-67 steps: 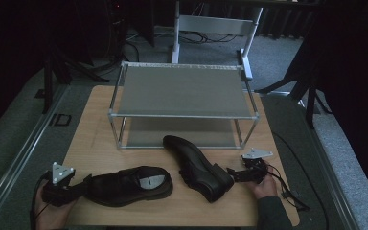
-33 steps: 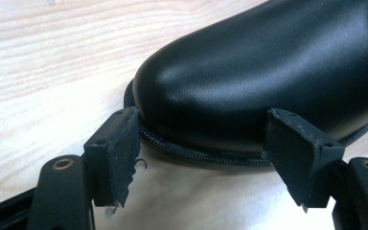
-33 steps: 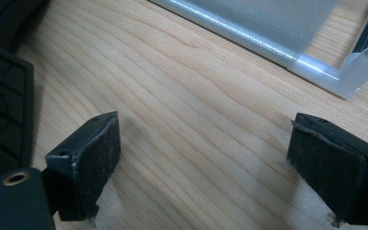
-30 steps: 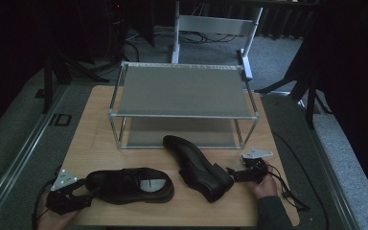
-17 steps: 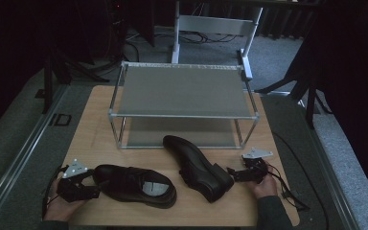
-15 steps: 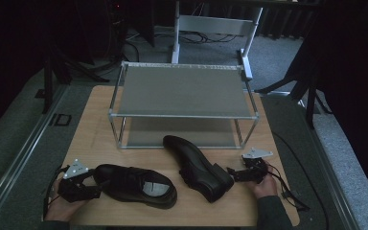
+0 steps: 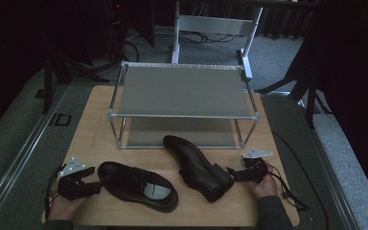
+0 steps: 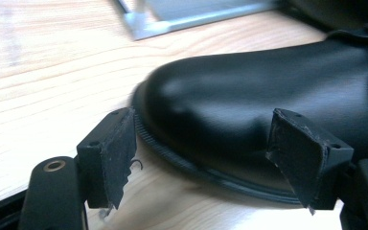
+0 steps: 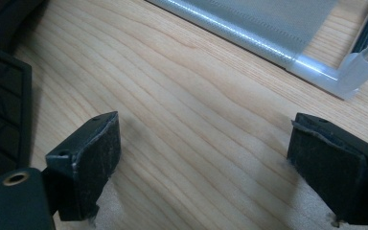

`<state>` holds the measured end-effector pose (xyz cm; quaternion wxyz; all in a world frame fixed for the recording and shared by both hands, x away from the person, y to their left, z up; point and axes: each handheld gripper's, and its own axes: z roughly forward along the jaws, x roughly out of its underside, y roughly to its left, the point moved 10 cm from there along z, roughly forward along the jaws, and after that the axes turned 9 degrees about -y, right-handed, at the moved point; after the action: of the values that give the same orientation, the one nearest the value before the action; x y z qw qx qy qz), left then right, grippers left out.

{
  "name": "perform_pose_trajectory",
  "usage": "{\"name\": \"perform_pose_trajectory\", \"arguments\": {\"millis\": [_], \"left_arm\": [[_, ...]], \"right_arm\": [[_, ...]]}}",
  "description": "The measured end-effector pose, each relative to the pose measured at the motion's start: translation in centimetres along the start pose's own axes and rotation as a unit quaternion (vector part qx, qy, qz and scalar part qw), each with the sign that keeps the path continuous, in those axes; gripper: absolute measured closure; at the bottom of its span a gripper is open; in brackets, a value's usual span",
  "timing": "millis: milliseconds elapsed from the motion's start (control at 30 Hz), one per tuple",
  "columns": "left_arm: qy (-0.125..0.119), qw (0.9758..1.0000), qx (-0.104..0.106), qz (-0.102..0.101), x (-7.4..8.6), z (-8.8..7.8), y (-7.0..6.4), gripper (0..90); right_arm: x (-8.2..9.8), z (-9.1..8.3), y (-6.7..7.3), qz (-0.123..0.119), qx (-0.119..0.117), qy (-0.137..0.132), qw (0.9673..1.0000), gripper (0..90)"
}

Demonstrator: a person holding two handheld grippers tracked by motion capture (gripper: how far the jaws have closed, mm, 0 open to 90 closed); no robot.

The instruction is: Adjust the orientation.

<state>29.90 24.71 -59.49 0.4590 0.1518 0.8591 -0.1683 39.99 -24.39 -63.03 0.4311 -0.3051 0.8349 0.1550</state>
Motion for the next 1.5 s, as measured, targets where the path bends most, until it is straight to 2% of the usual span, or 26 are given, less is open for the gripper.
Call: {"name": "perform_pose_trajectory", "arguments": {"millis": [33, 100, 167, 200, 233, 267, 400, 467, 633, 867, 933, 1067, 1100, 1167, 1200, 1233, 1267, 1300, 1333, 1367, 1467, 1500], "left_arm": [[0.003, 0.9999, -0.011, -0.001, 0.1, -0.1, 0.5, 27.3], [0.003, 0.9999, -0.012, -0.007, 0.5, -0.4, 1.0, 34.1], [0.012, 0.9998, 0.007, -0.012, 1.0, -0.4, 1.0, 38.8], [0.015, 0.9993, 0.031, -0.012, 1.3, -0.3, 0.6, 38.2], [0.023, 0.9983, 0.053, -0.013, 1.5, -0.2, 0.2, 35.2], [0.030, 0.9975, 0.063, -0.011, 1.7, 0.1, 0.0, 30.4], [0.048, 0.9949, 0.089, -0.009, 2.0, 1.0, -0.8, 19.2], [0.049, 0.9948, 0.089, -0.006, 1.9, 1.2, -0.8, 16.1], [0.044, 0.9953, 0.087, -0.002, 1.9, 1.2, -0.9, 15.9], [0.057, 0.9946, 0.085, 0.014, 2.2, 1.3, -1.9, 17.7], [0.063, 0.9936, 0.092, 0.019, 2.4, 1.6, -2.6, 20.8], [0.082, 0.9909, 0.098, 0.040, 2.8, 2.2, -4.6, 21.2], [0.085, 0.9903, 0.100, 0.045, 2.9, 2.2, -5.1, 21.2], [0.088, 0.9899, 0.098, 0.052, 3.0, 1.9, -6.0, 21.3], [0.087, 0.9896, 0.101, 0.054, 3.1, 1.7, -6.4, 22.2], [0.077, 0.9883, 0.121, 0.052, 3.0, 1.2, -7.3, 26.3], [0.070, 0.9876, 0.131, 0.049, 2.9, 0.9, -8.0, 30.6], [0.065, 0.9872, 0.137, 0.050, 2.8, 0.7, -8.5, 30.5], [0.065, 0.9872, 0.137, 0.050, 2.8, 0.7, -8.5, 31.9], [0.053, 0.9850, 0.154, 0.056, 2.6, 0.3, -9.9, 34.0], [0.049, 0.9822, 0.166, 0.074, 2.5, 0.3, -11.7, 36.7], [0.049, 0.9820, 0.163, 0.082, 2.5, 0.3, -12.1, 36.7]], "right_arm": [[0.0, 0.0, 0.0, 0.000, 0.000, 0.000, 1.0000, 10.9], [0.0, 0.0, 0.0, 0.000, 0.000, 0.000, 1.0000, 10.9], [0.0, 0.0, 0.0, 0.000, 0.000, 0.000, 1.0000, 10.9], [0.0, 0.0, 0.0, 0.000, 0.000, 0.000, 1.0000, 10.9], [0.0, 0.0, 0.0, 0.000, 0.000, 0.000, 1.0000, 10.9], [0.0, 0.0, 0.0, 0.000, 0.000, 0.000, 1.0000, 10.9], [0.0, 0.0, 0.0, 0.000, 0.000, 0.000, 1.0000, 10.8], [0.0, 0.0, 0.0, 0.000, 0.000, 0.000, 1.0000, 10.9], [0.0, 0.0, 0.0, 0.000, 0.000, 0.000, 1.0000, 10.9], [0.0, 0.0, 0.0, 0.000, 0.000, 0.000, 1.0000, 10.9], [0.0, 0.0, 0.0, 0.001, 0.001, 0.000, 1.0000, 11.1], [0.1, -0.2, 0.1, 0.005, 0.008, -0.002, 1.0000, 14.4], [0.1, -0.3, 0.1, 0.008, 0.013, 0.001, 0.9999, 17.0], [0.0, -0.8, 0.1, 0.019, 0.028, 0.020, 0.9992, 31.0], [0.0, -1.1, 0.0, 0.020, 0.038, 0.025, 0.9988, 32.8], [-0.2, -1.4, -0.1, 0.017, 0.050, 0.022, 0.9984, 33.0], [-0.6, -1.9, -0.1, 0.011, 0.064, 0.015, 0.9978, 34.7], [-0.9, -2.3, -0.1, 0.007, 0.068, 0.007, 0.9976, 36.7], [-0.9, -2.3, -0.1, 0.007, 0.068, 0.007, 0.9976, 36.7], [-2.0, -3.1, 0.3, 0.003, 0.071, -0.014, 0.9974, 37.7], [-3.4, -4.3, 1.3, 0.000, 0.066, -0.037, 0.9972, 38.2], [-3.9, -4.6, 1.9, -0.004, 0.060, -0.045, 0.9972, 38.1]]}}
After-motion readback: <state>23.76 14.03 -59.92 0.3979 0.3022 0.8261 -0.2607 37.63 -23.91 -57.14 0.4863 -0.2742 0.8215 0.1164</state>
